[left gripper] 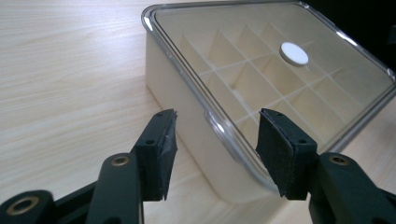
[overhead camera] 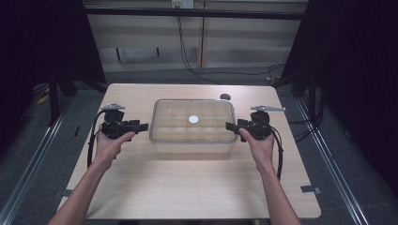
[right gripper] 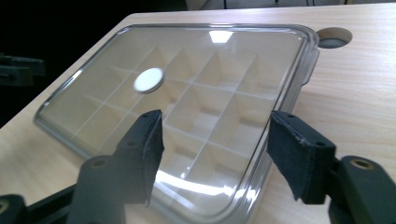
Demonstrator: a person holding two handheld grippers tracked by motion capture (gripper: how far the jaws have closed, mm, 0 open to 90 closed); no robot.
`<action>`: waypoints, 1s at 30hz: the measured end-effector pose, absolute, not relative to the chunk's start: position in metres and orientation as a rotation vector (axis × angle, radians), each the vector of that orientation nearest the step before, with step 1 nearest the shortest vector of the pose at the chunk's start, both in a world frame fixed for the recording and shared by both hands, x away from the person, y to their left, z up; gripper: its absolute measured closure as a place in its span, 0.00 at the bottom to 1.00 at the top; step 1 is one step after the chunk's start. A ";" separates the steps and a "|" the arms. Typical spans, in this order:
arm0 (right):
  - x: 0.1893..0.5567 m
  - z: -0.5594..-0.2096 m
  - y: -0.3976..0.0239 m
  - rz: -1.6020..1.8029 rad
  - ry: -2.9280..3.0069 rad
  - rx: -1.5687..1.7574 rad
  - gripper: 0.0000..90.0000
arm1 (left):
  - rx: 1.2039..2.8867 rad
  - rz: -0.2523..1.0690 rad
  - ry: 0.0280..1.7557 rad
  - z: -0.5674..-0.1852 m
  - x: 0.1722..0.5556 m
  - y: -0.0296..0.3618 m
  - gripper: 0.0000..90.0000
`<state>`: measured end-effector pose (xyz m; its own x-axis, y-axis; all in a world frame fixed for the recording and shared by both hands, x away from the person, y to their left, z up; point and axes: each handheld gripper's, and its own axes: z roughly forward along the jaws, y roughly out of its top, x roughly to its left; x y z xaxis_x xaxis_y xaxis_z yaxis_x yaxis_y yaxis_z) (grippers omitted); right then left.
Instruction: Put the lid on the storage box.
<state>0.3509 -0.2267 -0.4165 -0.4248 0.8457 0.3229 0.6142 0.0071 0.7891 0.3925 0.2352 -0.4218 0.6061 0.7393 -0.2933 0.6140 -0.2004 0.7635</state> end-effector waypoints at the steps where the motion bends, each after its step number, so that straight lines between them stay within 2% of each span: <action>1: 0.351 -0.417 -0.227 1.381 2.040 1.524 0.42 | 1.903 0.170 1.081 -0.422 0.393 0.235 0.50; 7: 0.323 -0.413 -0.229 1.360 2.095 1.461 0.43 | 1.893 0.190 1.047 -0.416 0.365 0.250 0.46; 12: 0.289 -0.416 -0.232 1.371 2.089 1.442 0.42 | 1.898 0.194 1.036 -0.423 0.337 0.262 0.44; 17: 0.270 -0.420 -0.236 1.397 2.070 1.449 0.39 | 1.897 0.212 1.046 -0.431 0.321 0.268 0.43; 27: 0.230 -0.449 -0.240 1.399 2.056 1.492 0.39 | 1.959 0.202 1.057 -0.455 0.293 0.269 0.41; 30: 0.225 -0.455 -0.244 1.397 2.037 1.513 0.35 | 1.959 0.208 1.055 -0.462 0.283 0.269 0.41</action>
